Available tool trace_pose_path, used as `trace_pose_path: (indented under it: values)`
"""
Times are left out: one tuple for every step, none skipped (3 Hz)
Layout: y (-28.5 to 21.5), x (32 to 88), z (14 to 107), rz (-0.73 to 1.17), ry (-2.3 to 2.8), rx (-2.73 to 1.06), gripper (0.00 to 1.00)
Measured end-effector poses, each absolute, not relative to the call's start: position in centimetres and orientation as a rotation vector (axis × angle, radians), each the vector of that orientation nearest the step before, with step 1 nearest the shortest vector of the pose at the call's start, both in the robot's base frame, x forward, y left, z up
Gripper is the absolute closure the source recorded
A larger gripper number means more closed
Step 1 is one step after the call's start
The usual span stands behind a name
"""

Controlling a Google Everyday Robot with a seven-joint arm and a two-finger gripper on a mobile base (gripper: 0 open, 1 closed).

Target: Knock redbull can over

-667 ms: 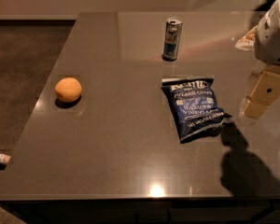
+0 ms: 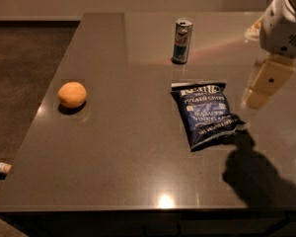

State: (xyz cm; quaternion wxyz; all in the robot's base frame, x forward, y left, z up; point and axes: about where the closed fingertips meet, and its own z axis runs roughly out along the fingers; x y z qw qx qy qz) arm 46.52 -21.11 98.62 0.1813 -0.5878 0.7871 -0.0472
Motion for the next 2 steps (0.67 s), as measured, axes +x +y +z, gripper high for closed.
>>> trace_pose_path:
  values:
    - [-21.2, 50.9, 100.2, -0.148, 2.220, -1.538, 0.00]
    - [-22.2, 55.7, 101.6, -0.114, 2.227, -1.408, 0.00]
